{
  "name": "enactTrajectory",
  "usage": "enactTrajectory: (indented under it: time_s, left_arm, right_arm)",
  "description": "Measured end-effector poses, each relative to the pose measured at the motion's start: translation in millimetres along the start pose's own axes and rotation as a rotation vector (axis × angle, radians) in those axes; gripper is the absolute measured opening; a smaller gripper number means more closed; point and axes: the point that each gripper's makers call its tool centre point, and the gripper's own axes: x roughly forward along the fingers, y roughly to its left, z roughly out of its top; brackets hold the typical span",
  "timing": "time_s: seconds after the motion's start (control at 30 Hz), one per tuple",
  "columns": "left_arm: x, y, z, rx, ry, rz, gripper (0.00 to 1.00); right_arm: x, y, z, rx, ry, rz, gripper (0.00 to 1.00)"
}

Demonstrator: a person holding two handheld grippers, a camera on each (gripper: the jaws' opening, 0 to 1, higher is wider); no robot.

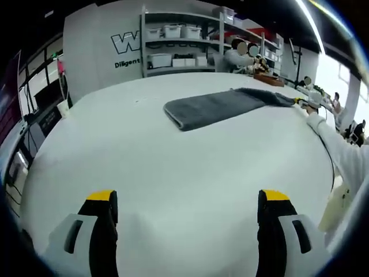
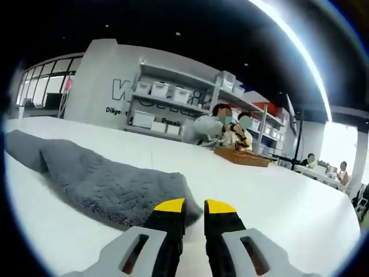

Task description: Open the folded towel by lifting each exposed corner and separating the folded layers until the towel lies flat within the target outline without major curled edges

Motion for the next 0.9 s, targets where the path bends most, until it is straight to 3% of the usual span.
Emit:
enactTrajectory:
  time_s: [0.37,0.9]
  left_arm:
    - [-3.2,-3.6,2.6,0.0,-0.018,-0.013,0.99]
    - [-9.7,-6.7,3.6,0.007,-0.042,-0.037,0.99]
  right_arm:
    - [-20.4,-6.9,-4.9,0.101,0.021,-0.019,0.24]
    - [-52.7,24.8,3.1,0.147,0.011,0.061,0.6]
